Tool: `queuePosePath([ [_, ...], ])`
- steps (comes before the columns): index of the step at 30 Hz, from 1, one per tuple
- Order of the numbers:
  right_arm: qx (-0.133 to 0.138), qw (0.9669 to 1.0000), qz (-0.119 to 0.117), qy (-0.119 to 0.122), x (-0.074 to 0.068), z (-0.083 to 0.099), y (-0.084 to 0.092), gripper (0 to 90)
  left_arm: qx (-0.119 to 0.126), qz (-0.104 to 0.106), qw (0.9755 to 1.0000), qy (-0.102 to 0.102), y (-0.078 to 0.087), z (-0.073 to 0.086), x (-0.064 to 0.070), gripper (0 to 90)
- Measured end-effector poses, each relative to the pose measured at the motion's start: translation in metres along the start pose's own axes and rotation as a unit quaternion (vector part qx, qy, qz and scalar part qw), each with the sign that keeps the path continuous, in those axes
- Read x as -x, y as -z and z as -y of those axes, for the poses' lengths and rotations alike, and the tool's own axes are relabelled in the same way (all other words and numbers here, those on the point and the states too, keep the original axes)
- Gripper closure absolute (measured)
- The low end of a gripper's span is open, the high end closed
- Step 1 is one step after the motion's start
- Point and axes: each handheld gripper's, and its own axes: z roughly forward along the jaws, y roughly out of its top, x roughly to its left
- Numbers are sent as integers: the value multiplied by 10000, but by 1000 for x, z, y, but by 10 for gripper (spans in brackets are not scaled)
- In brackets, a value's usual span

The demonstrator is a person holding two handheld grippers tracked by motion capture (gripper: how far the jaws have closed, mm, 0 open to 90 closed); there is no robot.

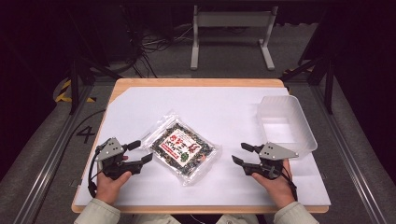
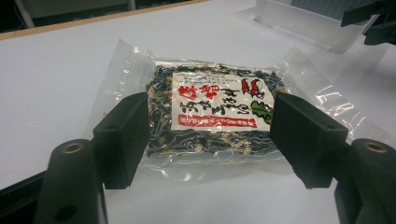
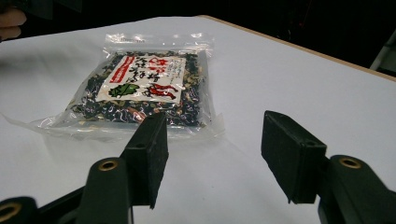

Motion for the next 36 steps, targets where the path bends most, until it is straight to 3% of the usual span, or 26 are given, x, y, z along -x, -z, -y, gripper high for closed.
queuePosePath([
  [6, 18, 10000, 19, -6, 2, 0, 0, 388, 142, -52, 9999, 70, 1, -11, -8, 290],
  [9, -6, 10000, 20, -8, 2, 0, 0, 385, 97, -71, 9999, 80, -1, -15, -13, 282],
  [18, -13, 10000, -43, 21, 1, 0, -2, 386, 101, -139, 9985, 526, -9, -24, -31, 229],
  [23, -94, 9999, -43, 63, 1, 1, -4, 380, 166, -323, 9983, 466, -10, -33, -37, 216],
  [25, -93, 9999, -45, 63, 1, 1, -5, 379, 58, -390, 9981, 467, -12, -35, -40, 203],
  [26, -93, 9999, -60, 59, 1, 1, -5, 378, -18, -469, 9979, 456, -13, -35, -41, 197],
  [28, -78, 9998, -158, 17, 1, 1, -6, 371, -152, -850, 9955, 385, -16, -35, -44, 193],
  [29, -67, 9998, -178, 21, 1, 1, -6, 371, -167, -897, 9951, 377, -16, -35, -47, 193],
  [32, -95, 9998, -175, 55, 0, 2, -7, 372, -149, -962, 9942, 451, -17, -33, -55, 186],
  [36, -131, 9998, -158, 61, 0, 3, -7, 373, -231, -879, 9944, 534, -23, -30, -61, 170],
])
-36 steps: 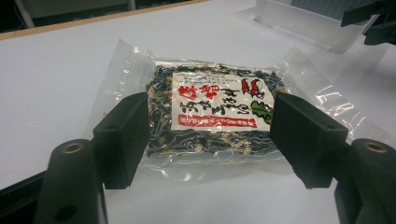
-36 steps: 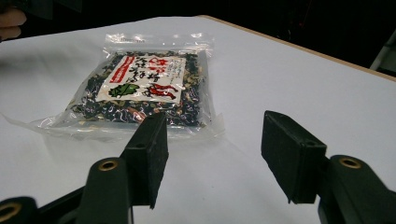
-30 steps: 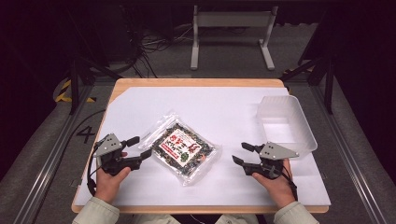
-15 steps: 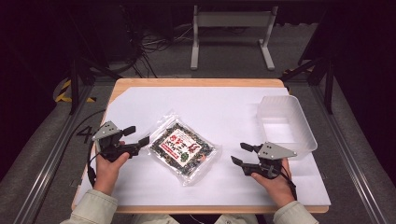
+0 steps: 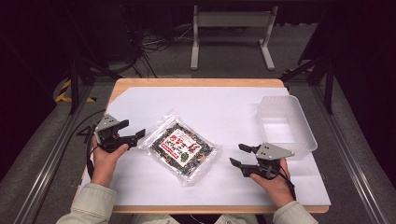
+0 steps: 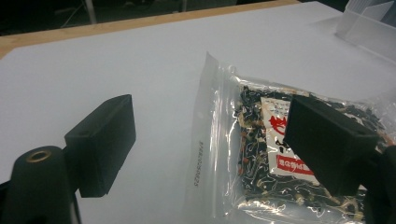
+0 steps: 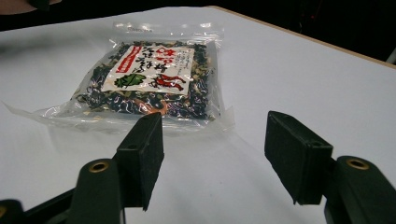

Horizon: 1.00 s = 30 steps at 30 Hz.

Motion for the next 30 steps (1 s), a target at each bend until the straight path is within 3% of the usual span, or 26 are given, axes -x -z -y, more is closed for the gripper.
queuePosePath([
  [8, 12, 10000, -83, 11, -1, 1, -2, 372, -367, 116, 9987, 337, -16, 12, -5, 166],
  [13, -3, 9999, -167, -10, -1, 1, -2, 372, -515, 169, 9981, 306, -22, 15, -6, 192],
  [17, -14, 9998, -208, -7, 0, 1, -3, 372, -842, 265, 9955, 346, -28, 19, -7, 236],
  [25, -22, 9996, -288, -20, -1, 2, -4, 370, -1126, 402, 9917, 469, -35, 23, -6, 279],
  [30, -12, 9996, -295, -33, 0, 3, -4, 367, -1256, 411, 9902, 442, -37, 25, -5, 298],
])
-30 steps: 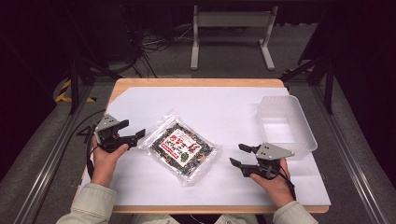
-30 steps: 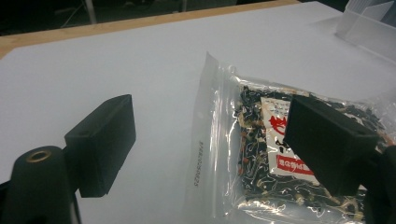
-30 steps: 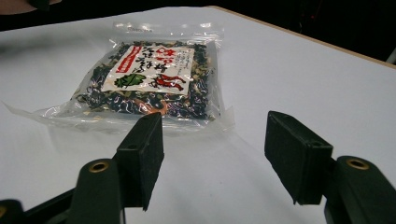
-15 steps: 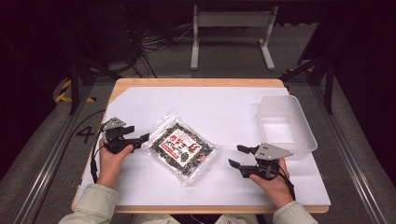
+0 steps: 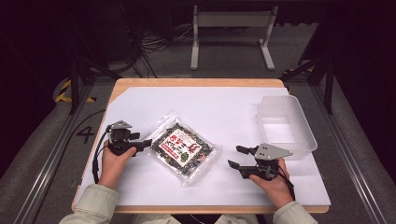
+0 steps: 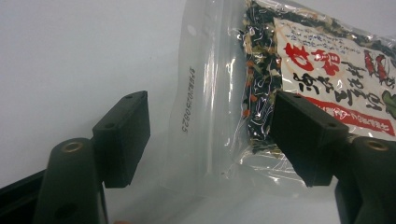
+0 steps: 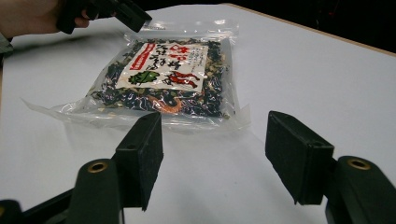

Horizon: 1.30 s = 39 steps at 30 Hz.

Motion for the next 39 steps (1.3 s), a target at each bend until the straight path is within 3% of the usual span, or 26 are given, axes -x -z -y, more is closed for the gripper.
queuePosePath([
  [13, -30, 10000, -22, 14, -1, 0, -1, 358, -301, 223, 9993, 25, -2, 2, 1, 379],
  [23, -32, 10000, -18, 55, -1, 0, -1, 352, -439, 257, 9987, -34, -3, 2, 2, 450],
  [28, -44, 10000, -2, 72, -2, 0, -2, 349, -534, 348, 9979, 71, -3, 3, 1, 498],
  [39, -51, 9999, -5, 103, -3, 0, -3, 345, -644, 200, 9977, -1, -2, 3, 4, 592],
])
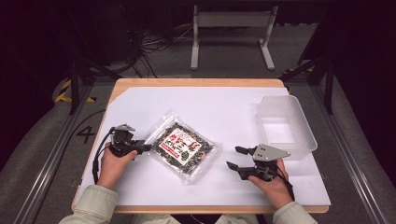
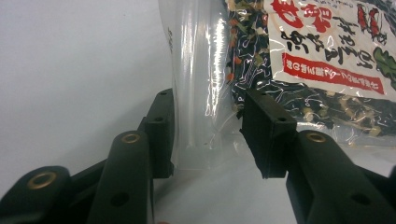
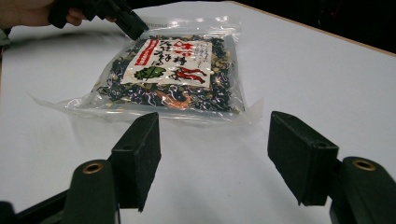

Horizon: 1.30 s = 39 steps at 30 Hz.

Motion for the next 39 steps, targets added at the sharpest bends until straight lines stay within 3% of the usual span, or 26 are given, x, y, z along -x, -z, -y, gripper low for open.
queuePosePath([
  [2, 6, 10000, 3, 2, 0, 0, 0, 345, -7, -81, 10000, -36, 1, 1, 1, 611],
  [4, 7, 10000, 9, 11, 0, 0, 0, 345, 50, -130, 9999, -36, 3, 1, 1, 697],
  [6, 14, 10000, 10, 14, 0, 0, 1, 345, 112, -35, 9999, -29, 4, 1, 2, 809],
  [9, 15, 10000, 17, 18, 0, 0, 1, 345, 111, -213, 9994, -243, 4, 0, 7, 844],
  [13, 28, 10000, 14, 11, 1, 0, 1, 346, 204, -329, 9990, -207, 5, 0, 8, 892],
  [17, 47, 10000, 23, 9, 1, -1, 2, 354, 323, -338, 9987, -187, 7, 0, 10, 893],
  [20, 70, 10000, 37, 5, 2, -1, 3, 369, 673, -237, 9973, -196, 17, -3, 12, 894],
  [21, 70, 10000, 37, 5, 2, -1, 3, 369, 673, -237, 9973, -196, 17, -3, 12, 894],
  [28, 271, 9996, 99, -75, 7, -11, 11, 416, 1417, 50, 9896, -262, 43, -11, 28, 894],
  [32, 413, 9991, 123, -16, 7, -21, 16, 462, 1710, 86, 9837, -549, 57, -19, 45, 894],
  [39, 474, 9989, 5, 61, 5, -34, 21, 478, 2009, 203, 9750, -928, 73, -30, 72, 895],
])
